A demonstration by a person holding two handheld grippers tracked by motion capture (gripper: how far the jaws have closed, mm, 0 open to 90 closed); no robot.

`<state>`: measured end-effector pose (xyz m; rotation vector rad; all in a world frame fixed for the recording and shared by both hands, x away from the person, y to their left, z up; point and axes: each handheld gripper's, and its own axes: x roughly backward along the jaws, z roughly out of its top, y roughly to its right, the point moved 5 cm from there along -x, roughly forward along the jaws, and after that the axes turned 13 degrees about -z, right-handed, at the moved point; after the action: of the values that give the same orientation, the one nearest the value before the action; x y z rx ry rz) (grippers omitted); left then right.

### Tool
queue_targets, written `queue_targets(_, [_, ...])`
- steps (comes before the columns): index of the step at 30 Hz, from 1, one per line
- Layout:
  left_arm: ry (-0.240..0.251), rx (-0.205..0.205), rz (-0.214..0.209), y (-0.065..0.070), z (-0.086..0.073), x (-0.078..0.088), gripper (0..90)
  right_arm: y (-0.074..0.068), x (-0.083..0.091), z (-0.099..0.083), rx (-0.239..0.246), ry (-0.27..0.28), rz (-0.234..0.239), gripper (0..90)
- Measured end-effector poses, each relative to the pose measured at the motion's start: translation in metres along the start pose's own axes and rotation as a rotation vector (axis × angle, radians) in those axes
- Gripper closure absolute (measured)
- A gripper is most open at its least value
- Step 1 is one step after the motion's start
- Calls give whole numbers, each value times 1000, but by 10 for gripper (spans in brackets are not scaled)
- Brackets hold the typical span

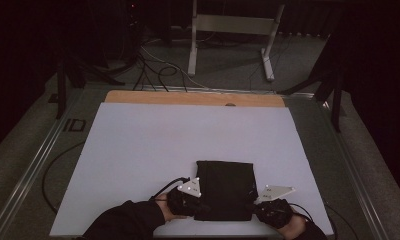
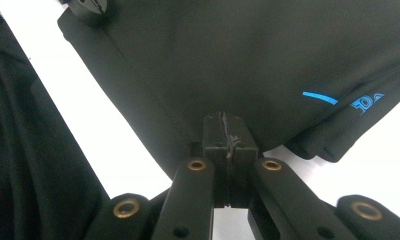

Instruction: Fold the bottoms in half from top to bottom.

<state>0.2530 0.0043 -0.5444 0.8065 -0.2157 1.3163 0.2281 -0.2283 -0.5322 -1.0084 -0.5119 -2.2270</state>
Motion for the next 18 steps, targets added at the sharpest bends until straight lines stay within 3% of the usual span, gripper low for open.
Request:
queue_targets(6, [6, -2, -12, 1, 1, 1, 855, 1, 1, 2, -16, 12, 10, 899])
queue_targets(13, [20, -14, -20, 4, 7, 4, 798, 5, 7, 11, -36, 85, 0, 892])
queue_targets(18, [50, -22, 4, 6, 12, 11, 694, 7, 11, 17, -59, 130, -14, 805])
